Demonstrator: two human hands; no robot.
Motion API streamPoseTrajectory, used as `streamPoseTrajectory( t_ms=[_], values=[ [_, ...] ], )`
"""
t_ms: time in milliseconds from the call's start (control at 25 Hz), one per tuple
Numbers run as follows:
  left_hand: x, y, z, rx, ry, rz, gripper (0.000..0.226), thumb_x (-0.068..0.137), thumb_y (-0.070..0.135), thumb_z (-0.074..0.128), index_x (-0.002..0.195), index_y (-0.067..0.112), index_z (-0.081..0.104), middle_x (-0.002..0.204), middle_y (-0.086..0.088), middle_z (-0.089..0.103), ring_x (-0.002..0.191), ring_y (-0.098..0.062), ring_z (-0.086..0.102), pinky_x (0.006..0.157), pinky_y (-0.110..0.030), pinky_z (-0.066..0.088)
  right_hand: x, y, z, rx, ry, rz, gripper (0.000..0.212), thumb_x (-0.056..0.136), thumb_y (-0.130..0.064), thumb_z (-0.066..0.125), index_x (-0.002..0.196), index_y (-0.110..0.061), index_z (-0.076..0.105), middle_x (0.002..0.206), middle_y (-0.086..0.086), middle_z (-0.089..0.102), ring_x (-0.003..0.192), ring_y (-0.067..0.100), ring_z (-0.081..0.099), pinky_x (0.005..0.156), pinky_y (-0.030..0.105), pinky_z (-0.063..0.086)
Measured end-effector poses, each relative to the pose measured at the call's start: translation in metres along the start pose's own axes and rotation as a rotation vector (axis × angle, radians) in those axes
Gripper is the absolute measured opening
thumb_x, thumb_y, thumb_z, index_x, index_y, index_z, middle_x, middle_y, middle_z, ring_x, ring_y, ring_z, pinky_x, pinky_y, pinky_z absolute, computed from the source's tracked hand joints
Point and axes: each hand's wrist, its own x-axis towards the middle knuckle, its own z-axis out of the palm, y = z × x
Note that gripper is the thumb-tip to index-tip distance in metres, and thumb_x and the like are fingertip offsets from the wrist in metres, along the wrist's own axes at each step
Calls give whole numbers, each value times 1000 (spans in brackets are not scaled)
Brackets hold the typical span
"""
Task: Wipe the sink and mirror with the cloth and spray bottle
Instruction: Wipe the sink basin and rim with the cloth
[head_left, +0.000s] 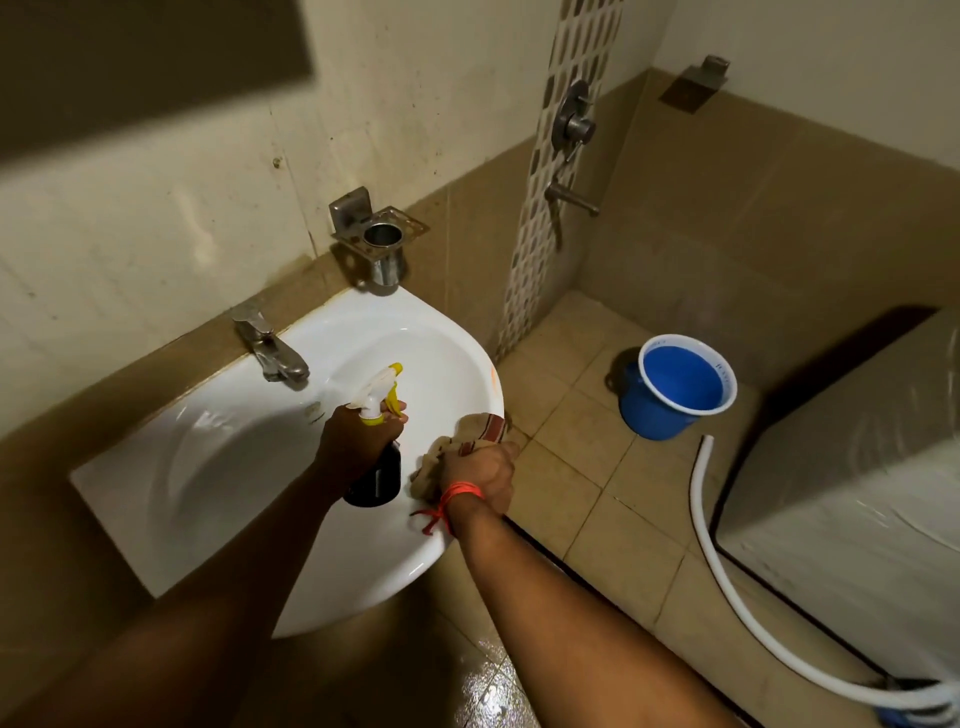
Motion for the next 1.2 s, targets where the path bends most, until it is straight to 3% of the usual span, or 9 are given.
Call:
streamPoseTrajectory(
  t_ms=[80, 200, 280, 400, 680, 760, 880, 1000, 1200],
  values=[
    [10, -14, 2, -42, 21, 4, 35, 72, 37, 63, 100, 58, 69, 98, 6, 80, 100, -21, 74, 91, -52, 59, 5, -3, -4, -40, -12, 4, 55, 81, -37, 77, 122, -10, 53, 117, 10, 72, 104, 31, 71, 87, 36, 58],
    [13, -21, 7, -167, 83, -61, 23, 73, 26, 70, 89, 39, 79, 96, 3, 81, 99, -22, 76, 88, -55, 61, 33, -17, -9, -97, -38, -74, 53, 78, -35, 81, 119, -9, 59, 117, 10, 72, 105, 31, 71, 88, 35, 58],
    [14, -11, 12, -227, 117, -78, 17, 74, 11, 72, 83, 23, 81, 93, 3, 82, 97, -25, 76, 88, -56, 60, 57, -35, -7, -190, -68, -182, 57, 77, -35, 81, 122, -8, 59, 121, 12, 70, 110, 32, 69, 93, 38, 58],
    [22, -2, 20, -242, 161, -60, 22, 82, -5, 67, 96, 7, 79, 97, 2, 79, 94, -23, 74, 93, -53, 59, 96, -70, 3, -409, -145, -397, 56, 77, -38, 82, 121, -10, 63, 123, 11, 69, 113, 30, 68, 96, 39, 57],
    [40, -21, 12, -319, 278, -39, 42, 88, -6, 66, 101, 34, 68, 115, -9, 75, 106, -29, 72, 88, -53, 61, 154, -166, 61, -805, -338, -927, 87, 67, -61, 84, 130, -11, 50, 122, 13, 67, 109, 35, 66, 86, 41, 54],
    [34, -26, 9, -331, 309, -54, 43, 88, -8, 64, 109, 29, 67, 115, -8, 74, 106, -27, 71, 79, -40, 65, 158, -187, 72, -866, -466, -1020, 97, 64, -55, 89, 139, -14, 42, 130, 11, 63, 113, 34, 63, 92, 42, 55],
    [15, -33, 9, -270, 344, -85, 38, 86, -9, 65, 120, 9, 68, 115, -6, 75, 102, -12, 70, 69, -17, 61, 158, -198, 74, -870, -549, -1057, 114, 62, -48, 93, 153, -16, 30, 143, 10, 55, 126, 33, 57, 105, 43, 50],
    [-6, -28, 6, -210, 331, -128, 31, 82, -2, 72, 110, 12, 73, 114, 0, 76, 105, -17, 71, 87, -35, 61, 152, -185, 51, -908, -557, -1016, 103, 75, -43, 87, 155, -12, 31, 144, 14, 53, 127, 35, 55, 106, 44, 49],
    [-46, 2, -14, -192, 337, -16, 33, 86, -3, 67, 100, 26, 73, 116, -2, 75, 107, -21, 70, 93, -45, 59, 131, -123, 3, -590, -418, -550, 89, 75, -40, 87, 142, -6, 39, 134, 12, 59, 120, 40, 59, 91, 45, 55]
  ],
)
